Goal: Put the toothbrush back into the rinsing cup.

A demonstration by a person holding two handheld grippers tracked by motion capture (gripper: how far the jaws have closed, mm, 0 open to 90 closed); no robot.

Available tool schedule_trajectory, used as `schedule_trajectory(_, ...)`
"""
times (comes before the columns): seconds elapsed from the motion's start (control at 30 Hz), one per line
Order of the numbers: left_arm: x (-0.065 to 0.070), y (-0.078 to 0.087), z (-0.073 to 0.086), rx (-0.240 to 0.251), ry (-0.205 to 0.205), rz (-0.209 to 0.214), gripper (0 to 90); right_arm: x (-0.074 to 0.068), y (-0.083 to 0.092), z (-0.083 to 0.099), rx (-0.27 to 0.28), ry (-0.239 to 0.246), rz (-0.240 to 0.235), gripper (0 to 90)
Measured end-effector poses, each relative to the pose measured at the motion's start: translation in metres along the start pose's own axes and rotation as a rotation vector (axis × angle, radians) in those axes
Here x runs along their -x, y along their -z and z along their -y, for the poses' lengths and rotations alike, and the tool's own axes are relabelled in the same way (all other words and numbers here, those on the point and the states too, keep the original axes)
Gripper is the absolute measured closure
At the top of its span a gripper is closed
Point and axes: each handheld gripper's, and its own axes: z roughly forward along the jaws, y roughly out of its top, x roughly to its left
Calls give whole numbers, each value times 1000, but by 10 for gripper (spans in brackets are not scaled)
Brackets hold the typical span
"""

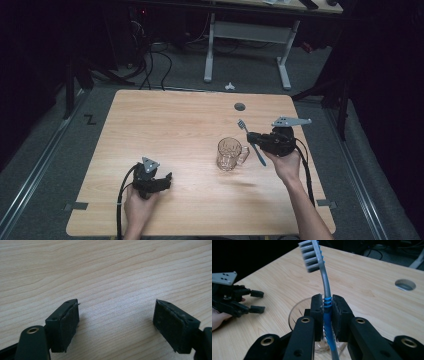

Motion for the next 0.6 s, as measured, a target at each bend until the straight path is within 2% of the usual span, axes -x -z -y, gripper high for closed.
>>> schedule_trajectory(0.3,0,0,0,0,0,1,215,-8,-8,-19,51,17,-50,802)
schedule_trajectory(0.6,0,0,0,-1,0,1,215,-8,-14,-28,93,18,-70,802)
